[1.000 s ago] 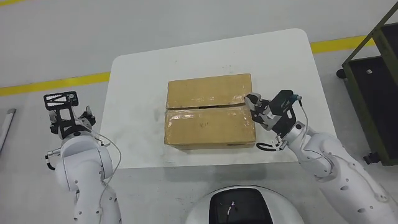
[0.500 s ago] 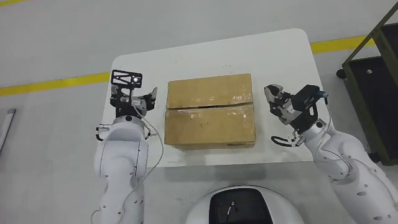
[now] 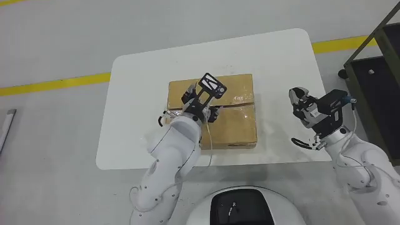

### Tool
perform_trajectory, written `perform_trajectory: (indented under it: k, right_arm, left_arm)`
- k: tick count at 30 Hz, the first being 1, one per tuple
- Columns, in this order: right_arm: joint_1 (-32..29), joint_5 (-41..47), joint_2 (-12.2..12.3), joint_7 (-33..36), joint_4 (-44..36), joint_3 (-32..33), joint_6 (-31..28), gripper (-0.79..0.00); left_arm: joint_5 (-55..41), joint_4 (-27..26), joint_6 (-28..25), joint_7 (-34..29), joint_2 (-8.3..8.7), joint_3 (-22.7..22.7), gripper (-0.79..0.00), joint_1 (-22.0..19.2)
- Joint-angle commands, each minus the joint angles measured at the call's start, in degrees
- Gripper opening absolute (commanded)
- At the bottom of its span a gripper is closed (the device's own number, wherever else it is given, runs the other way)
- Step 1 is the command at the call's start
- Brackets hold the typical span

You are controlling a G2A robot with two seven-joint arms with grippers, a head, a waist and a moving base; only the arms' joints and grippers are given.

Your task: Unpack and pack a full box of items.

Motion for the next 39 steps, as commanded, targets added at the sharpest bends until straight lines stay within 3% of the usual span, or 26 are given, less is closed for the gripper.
perform_trajectory:
  k: [1, 11, 20, 21, 22, 23, 25, 35, 36, 37, 38, 39]
  right_arm:
    - [-0.2, 0.0, 0.0, -0.1, 0.0, 0.1, 0.0, -0.785]
    - [-0.8, 0.2, 0.0, -0.2, 0.0, 0.6, 0.0, -0.785]
    - [-1.0, 0.3, 0.0, -0.1, -0.2, 0.6, -0.2, -0.785]
    - [-1.0, 0.4, 0.0, -0.2, -0.2, 0.6, -0.3, -0.785]
    - [-1.0, 0.4, 0.0, -0.2, -0.2, 0.5, -0.2, -0.785]
    - [-1.1, 0.4, 0.0, -0.1, -0.3, 0.5, -0.3, -0.785]
    - [-1.1, 0.5, -0.1, -0.2, -0.3, 0.4, -0.3, -0.785]
    - [-1.2, 0.5, -0.1, -0.3, -0.4, 0.1, -0.1, -0.785]
    - [-1.2, 0.5, -0.2, -0.2, -0.5, 0.1, -0.1, -0.785]
    - [-1.2, 0.5, -0.2, -0.2, -0.5, 0.0, -0.1, -0.785]
    - [-1.2, 0.5, -0.2, -0.2, -0.5, 0.0, -0.1, -0.785]
    - [-1.2, 0.5, -0.2, -0.1, -0.5, 0.0, 0.0, -0.785]
  left_arm:
    - [1.6, 1.0, -1.3, -0.7, -0.01, 1.0, 0.0, -1.0]
    - [7.7, 5.3, -4.5, 0.0, 0.17, 2.8, 0.0, -2.5]
    - [16.0, 8.1, -2.5, 5.0, 0.37, 3.8, 0.0, -2.9]
    - [17.0, 8.2, -2.3, 5.7, 0.39, 3.9, -0.071, -3.0]
    - [17.9, 8.3, -2.1, 6.6, 0.42, 4.0, -0.249, -3.0]
    - [18.3, 8.3, -1.6, 7.4, 0.43, 3.9, -0.52, -2.9]
    - [18.8, 8.0, -1.5, 8.9, 0.46, 3.8, -0.785, -2.6]
    - [18.8, 5.2, -1.9, 10.2, 0.4, 3.0, -0.785, -1.0]
    - [19.0, 5.2, -2.0, 10.2, 0.39, 2.9, -0.739, -1.1]
    - [19.2, 5.4, -2.0, 10.3, 0.35, 2.9, -0.413, -1.5]
    - [19.5, 5.6, -2.0, 10.4, 0.3, 2.9, 0.0, -1.9]
    - [19.7, 5.7, -2.1, 10.7, 0.24, 2.9, 0.0, -2.5]
